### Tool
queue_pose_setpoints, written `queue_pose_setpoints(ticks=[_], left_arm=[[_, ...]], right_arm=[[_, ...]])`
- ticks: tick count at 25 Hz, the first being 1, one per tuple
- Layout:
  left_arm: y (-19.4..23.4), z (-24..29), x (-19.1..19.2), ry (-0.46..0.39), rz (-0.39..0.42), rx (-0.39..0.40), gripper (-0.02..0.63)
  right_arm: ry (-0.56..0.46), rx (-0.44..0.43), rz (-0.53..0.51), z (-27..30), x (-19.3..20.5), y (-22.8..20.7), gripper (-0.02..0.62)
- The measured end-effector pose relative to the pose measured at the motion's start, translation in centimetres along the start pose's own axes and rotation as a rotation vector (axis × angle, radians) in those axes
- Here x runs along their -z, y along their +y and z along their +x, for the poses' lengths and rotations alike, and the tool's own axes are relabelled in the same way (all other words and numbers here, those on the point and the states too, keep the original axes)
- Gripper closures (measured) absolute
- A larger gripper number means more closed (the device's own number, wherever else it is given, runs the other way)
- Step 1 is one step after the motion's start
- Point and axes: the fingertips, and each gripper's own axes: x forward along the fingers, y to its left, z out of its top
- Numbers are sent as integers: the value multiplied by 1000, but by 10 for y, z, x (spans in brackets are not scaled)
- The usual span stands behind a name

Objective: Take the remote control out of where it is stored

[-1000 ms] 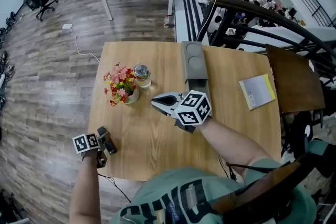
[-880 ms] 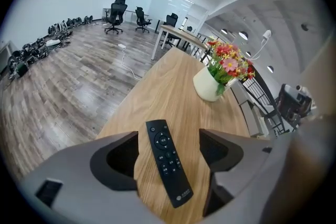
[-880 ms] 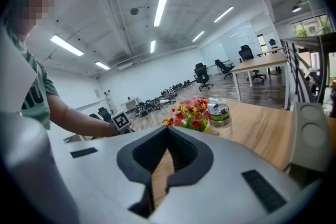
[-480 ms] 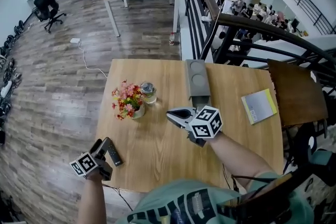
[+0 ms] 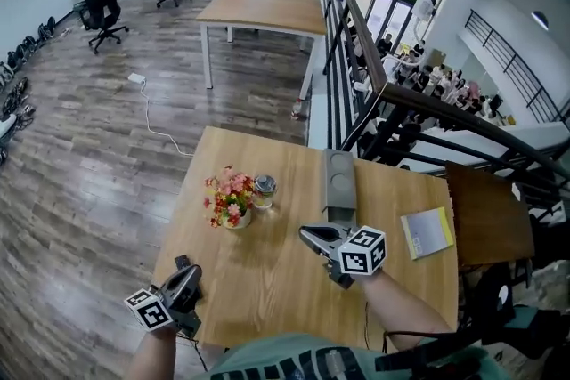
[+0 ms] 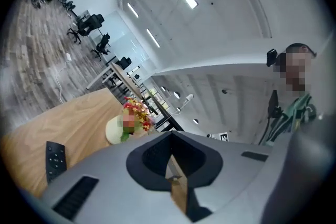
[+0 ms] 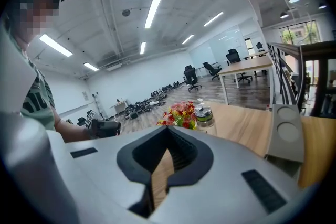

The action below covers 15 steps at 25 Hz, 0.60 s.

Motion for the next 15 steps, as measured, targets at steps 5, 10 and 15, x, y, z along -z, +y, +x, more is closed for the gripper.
queue_pose_setpoints(ticks=[5, 10, 15], left_arm=[[-31, -4, 28, 71, -57, 133, 601], [-59, -4, 57, 214, -55, 254, 601], [-96, 21, 70, 257, -14, 312, 601]], right_arm=[[3, 43, 26, -11, -2, 14, 591], [-55, 73, 33, -24, -10, 30, 591], [-109, 63, 17, -70, -13, 37, 591]])
